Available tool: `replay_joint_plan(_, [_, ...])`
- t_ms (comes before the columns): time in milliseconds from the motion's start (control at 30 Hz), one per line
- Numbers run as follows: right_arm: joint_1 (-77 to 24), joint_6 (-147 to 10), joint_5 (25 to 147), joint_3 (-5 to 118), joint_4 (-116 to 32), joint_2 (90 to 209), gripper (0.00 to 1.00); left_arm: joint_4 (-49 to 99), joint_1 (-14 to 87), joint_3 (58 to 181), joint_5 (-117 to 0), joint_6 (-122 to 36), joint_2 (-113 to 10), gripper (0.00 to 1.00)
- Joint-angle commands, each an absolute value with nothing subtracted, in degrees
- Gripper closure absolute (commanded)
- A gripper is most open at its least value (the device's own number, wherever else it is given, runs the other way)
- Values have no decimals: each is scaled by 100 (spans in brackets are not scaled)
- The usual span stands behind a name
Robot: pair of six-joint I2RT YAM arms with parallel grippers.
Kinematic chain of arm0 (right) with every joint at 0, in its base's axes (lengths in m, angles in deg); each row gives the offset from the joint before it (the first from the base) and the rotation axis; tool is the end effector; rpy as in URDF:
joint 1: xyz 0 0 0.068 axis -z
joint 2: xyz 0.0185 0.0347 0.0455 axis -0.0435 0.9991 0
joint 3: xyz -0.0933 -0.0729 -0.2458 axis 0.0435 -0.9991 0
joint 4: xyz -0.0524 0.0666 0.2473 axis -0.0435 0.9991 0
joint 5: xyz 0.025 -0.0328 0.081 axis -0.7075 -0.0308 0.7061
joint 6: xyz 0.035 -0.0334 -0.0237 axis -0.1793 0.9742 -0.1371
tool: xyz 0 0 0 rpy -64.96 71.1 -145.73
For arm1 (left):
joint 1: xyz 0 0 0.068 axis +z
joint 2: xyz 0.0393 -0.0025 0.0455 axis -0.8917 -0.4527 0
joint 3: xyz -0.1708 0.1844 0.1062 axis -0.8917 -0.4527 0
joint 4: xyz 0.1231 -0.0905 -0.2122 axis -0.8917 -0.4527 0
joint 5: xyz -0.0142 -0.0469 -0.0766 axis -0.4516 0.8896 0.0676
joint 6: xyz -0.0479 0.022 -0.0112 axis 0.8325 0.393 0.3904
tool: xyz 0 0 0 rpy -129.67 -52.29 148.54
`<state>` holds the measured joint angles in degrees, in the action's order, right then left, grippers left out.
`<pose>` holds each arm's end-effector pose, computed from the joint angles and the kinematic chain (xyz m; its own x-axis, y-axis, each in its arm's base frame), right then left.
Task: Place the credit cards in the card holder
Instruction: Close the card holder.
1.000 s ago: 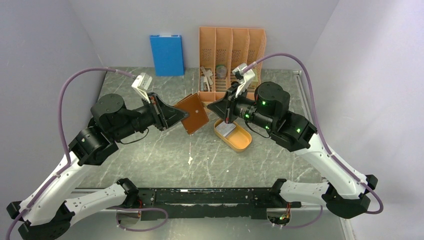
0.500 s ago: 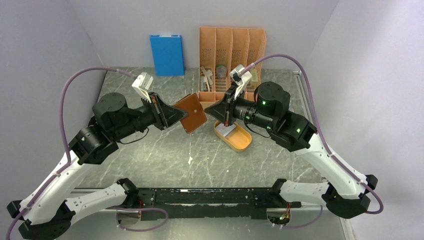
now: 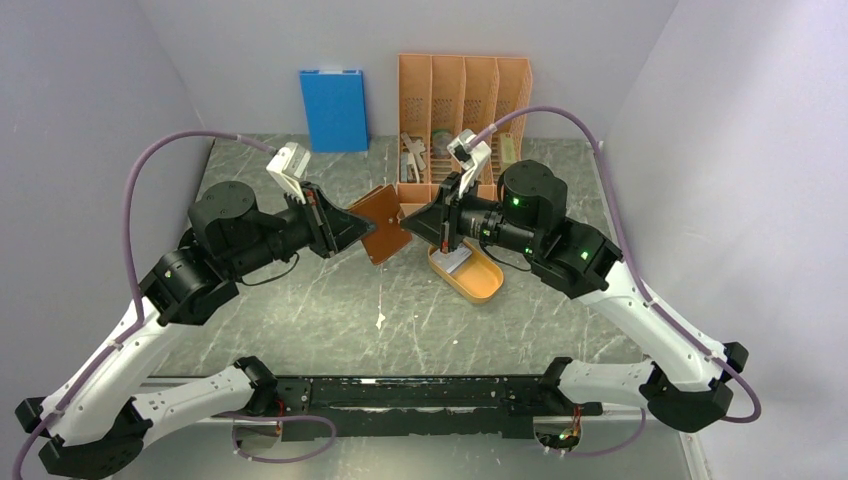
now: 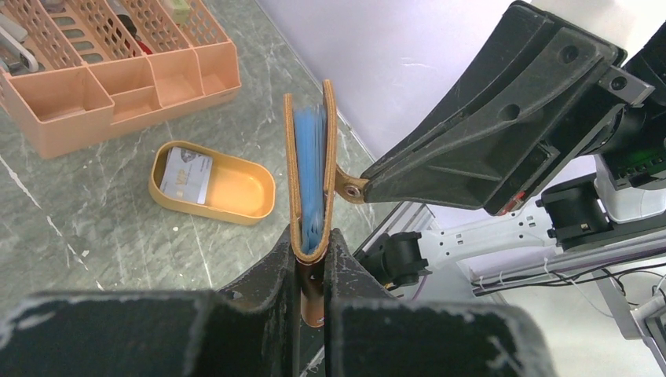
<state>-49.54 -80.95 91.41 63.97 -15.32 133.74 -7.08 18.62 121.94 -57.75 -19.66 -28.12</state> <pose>0.1361 0.1871 0.4674 -0.3908 0.0204 -0.9203 -0.8187 0.4494 0.3576 0.1158 -0.1216 0.4578 -0.5381 -0.2725 -0.7976 0.6049 0.5341 -0.5906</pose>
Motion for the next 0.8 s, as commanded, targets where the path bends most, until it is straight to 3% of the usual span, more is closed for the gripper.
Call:
replay_joint_plan(0, [-4963,-8271,9211,6380,-1841,13325,100,-585,1869,12406,-5739,-2083,-2814,95])
replay_joint_plan(767, [-4963,-8330,9214,6445,-1800,13609,100,-414,1866,12336,-5530,-2054,-2813,95])
